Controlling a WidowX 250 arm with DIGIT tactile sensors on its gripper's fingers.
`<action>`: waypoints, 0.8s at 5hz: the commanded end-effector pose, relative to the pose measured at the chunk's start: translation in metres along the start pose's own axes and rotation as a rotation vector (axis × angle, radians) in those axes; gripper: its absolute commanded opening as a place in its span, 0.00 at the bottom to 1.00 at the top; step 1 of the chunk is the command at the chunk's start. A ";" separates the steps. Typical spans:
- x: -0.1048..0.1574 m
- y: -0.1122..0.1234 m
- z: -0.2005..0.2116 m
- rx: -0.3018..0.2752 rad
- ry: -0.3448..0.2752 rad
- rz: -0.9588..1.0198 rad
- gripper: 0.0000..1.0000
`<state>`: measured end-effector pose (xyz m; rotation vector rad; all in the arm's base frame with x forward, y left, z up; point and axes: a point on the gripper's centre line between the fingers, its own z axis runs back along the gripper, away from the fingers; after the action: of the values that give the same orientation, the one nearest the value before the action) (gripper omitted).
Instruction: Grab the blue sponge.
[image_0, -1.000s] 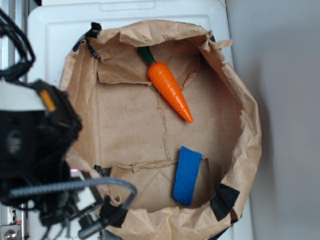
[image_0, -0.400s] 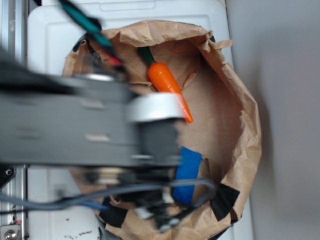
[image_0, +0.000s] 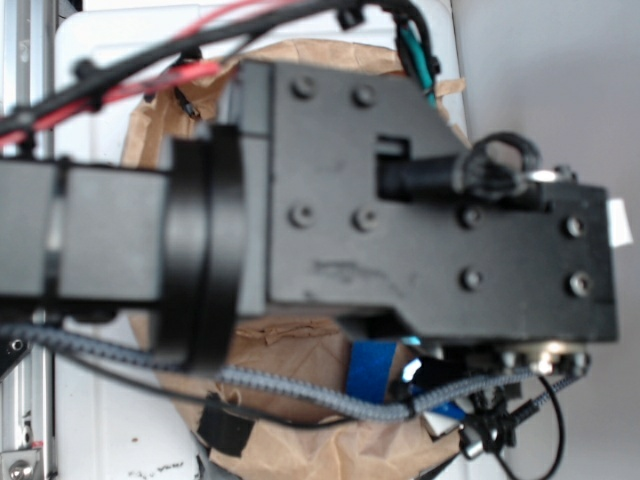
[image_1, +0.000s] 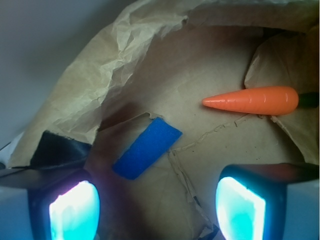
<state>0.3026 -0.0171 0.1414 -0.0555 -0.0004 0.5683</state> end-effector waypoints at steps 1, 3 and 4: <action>0.007 0.001 0.018 -0.037 -0.058 0.016 1.00; 0.006 0.018 0.000 0.009 -0.070 -0.021 1.00; 0.005 0.033 -0.015 0.047 -0.063 -0.056 1.00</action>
<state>0.2856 0.0069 0.1068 0.0223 0.0121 0.5019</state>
